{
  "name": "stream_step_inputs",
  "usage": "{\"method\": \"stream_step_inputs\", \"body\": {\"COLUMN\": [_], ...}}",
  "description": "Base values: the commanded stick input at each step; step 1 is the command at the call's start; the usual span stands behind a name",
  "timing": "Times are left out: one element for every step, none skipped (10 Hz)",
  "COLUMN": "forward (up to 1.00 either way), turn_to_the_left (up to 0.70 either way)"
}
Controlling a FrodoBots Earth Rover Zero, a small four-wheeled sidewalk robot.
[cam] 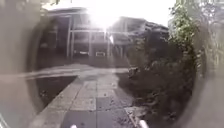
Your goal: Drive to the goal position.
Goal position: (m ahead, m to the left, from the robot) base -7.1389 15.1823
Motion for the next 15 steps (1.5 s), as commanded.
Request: {"method": "stream_step_inputs", "body": {"forward": [0.5, 0.5, 0.5, 0.5, 0.5, 0.5, 0.5, 0.5, 0.5, 0.5, 0.5, 0.5, 0.5, 0.5, 0.5], "turn_to_the_left": [0.0, 0.0, 0.0, 0.0, 0.0, 0.0, 0.0, 0.0, 0.0, 0.0, 0.0, 0.0, 0.0, 0.0, 0.0]}}
